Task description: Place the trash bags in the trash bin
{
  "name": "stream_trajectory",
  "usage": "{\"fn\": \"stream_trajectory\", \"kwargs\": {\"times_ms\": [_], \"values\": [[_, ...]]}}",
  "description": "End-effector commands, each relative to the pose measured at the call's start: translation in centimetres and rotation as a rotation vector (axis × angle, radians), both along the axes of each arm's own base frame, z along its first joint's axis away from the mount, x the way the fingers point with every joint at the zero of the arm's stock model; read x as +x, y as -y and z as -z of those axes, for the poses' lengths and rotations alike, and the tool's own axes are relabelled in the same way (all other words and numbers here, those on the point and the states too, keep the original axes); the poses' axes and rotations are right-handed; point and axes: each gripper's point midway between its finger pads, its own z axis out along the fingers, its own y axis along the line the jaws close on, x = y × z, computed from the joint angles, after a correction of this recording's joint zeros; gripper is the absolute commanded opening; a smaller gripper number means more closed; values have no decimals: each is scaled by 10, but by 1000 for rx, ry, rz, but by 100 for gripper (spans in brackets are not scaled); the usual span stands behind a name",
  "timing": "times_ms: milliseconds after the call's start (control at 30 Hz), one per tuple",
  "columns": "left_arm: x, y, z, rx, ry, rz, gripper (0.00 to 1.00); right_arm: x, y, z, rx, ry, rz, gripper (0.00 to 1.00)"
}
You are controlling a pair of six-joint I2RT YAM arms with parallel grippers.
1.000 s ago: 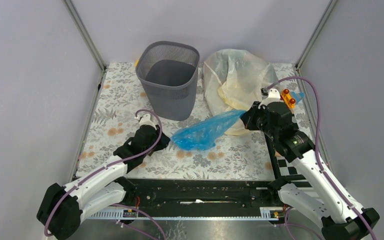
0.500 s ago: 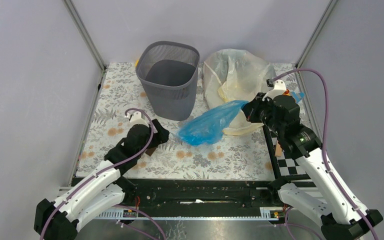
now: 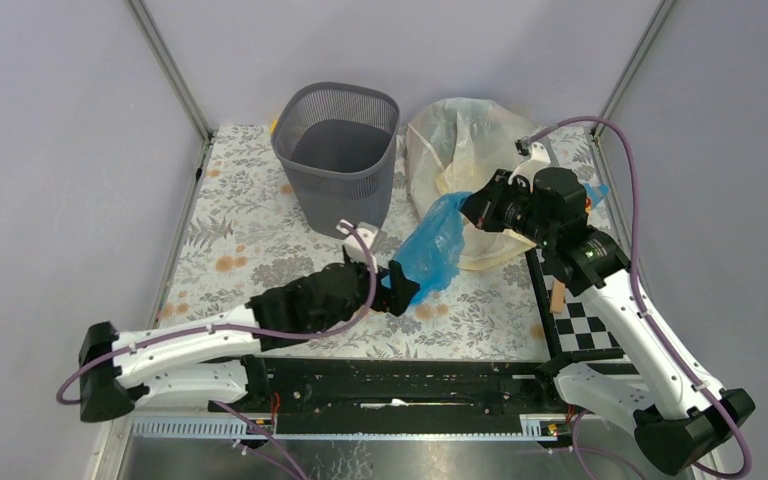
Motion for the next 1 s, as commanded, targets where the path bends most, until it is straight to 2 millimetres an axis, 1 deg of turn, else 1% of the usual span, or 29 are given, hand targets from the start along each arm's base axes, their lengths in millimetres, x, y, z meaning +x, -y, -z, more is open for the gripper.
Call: {"fn": "stream_trajectory", "kwargs": {"times_ms": [0, 133, 233, 267, 333, 367, 433, 533, 600, 633, 667, 733, 767, 833, 867, 967], "values": [[1, 26, -26, -17, 117, -8, 82, -1, -21, -41, 127, 52, -76, 0], [-11, 45, -25, 3, 140, 7, 85, 1, -27, -44, 145, 41, -88, 0], [-12, 58, -21, -11, 120, 16, 87, 2, -31, -43, 163, 25, -86, 0], [-11, 62, -19, -10, 111, 13, 89, 1, -33, -43, 169, 24, -92, 0], [-6, 68, -14, 2, 91, -21, 98, 0, -37, -44, 181, 26, -101, 0], [0, 70, -6, 39, 78, -55, 99, 0, -38, -42, 183, 24, -105, 0], [18, 68, 1, 95, 71, -148, 99, -1, -40, -42, 186, 23, -106, 0], [53, 56, 12, 190, 61, -318, 99, -2, -41, -42, 192, 18, -108, 0], [74, 50, 23, 221, 28, -375, 98, -3, -42, -43, 198, 15, -107, 0], [82, 47, 29, 229, 18, -393, 95, -4, -42, -44, 200, 16, -108, 0], [89, 41, 36, 240, 9, -412, 89, -4, -41, -44, 200, 19, -102, 0], [97, 30, 44, 249, -1, -429, 74, -2, -36, -43, 184, 28, -75, 0], [97, 26, 45, 240, 3, -413, 65, -1, -31, -41, 164, 29, -50, 0], [91, 23, 44, 200, 20, -336, 48, 5, -20, -39, 111, 42, 6, 0], [86, 23, 37, 163, 31, -286, 39, 8, -15, -36, 81, 47, 27, 0], [72, 20, 40, 99, -3, -141, 7, 15, -8, -34, 21, 69, 56, 0]]}}
